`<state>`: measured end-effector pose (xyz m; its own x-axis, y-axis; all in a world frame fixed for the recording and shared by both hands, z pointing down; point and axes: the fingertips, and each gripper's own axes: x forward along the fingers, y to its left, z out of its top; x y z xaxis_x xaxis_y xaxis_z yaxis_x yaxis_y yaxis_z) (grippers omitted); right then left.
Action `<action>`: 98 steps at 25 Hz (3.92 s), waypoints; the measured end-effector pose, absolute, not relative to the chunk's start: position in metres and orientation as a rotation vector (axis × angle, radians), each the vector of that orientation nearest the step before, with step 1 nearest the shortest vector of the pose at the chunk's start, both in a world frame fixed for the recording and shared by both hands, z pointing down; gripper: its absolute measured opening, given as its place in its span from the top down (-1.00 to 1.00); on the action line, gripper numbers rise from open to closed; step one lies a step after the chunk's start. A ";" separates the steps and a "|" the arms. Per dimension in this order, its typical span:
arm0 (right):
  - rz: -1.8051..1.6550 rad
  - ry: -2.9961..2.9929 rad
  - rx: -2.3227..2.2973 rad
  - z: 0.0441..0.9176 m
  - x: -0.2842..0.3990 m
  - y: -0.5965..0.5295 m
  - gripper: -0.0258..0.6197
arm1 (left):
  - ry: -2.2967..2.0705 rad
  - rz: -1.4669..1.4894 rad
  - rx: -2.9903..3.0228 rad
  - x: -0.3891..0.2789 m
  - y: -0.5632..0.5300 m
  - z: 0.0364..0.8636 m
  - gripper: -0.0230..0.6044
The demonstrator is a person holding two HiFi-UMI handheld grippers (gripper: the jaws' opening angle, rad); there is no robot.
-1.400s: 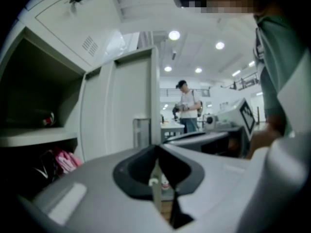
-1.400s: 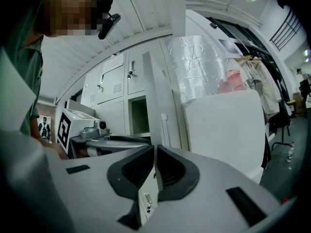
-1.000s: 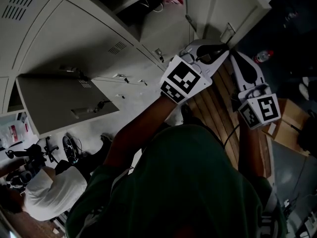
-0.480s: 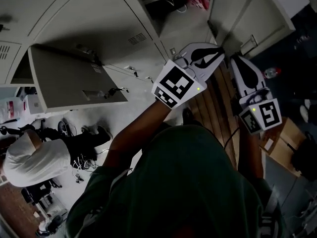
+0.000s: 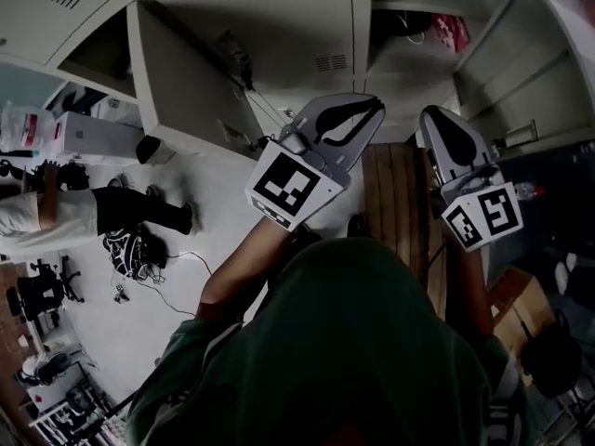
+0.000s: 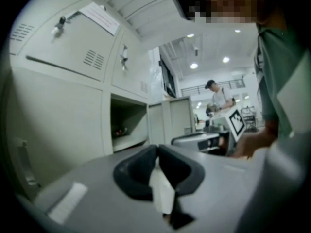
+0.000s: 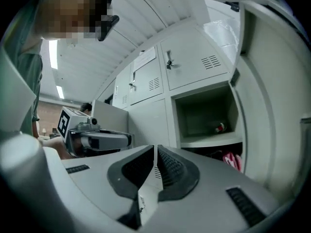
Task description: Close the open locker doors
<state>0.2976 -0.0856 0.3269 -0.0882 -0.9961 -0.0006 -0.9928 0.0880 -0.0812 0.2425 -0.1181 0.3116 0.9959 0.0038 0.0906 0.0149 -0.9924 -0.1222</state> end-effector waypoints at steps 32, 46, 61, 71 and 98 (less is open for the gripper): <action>-0.069 2.650 -1.706 0.322 0.094 -0.286 0.85 | 0.926 -0.137 -2.942 -0.095 -0.227 0.292 0.86; -0.061 2.612 -1.848 0.337 0.100 -0.363 0.85 | 0.896 -0.246 -2.940 -0.101 -0.261 0.312 0.86; -0.107 2.656 -1.822 0.353 0.087 -0.387 0.85 | 0.934 -0.252 -2.958 -0.102 -0.255 0.320 0.86; -0.069 2.606 -1.964 0.350 0.109 -0.395 0.76 | 0.963 -0.254 -2.954 -0.101 -0.235 0.325 0.86; -0.066 2.862 -1.467 0.346 0.087 -0.251 0.77 | 0.925 -0.190 -2.942 -0.065 -0.194 0.309 0.86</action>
<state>0.0868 -0.2509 0.3462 -0.5816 -0.8090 0.0855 -0.8121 0.5835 -0.0023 -0.0654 -0.1936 0.3092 0.8133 -0.5728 0.1016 -0.5665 -0.8196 -0.0860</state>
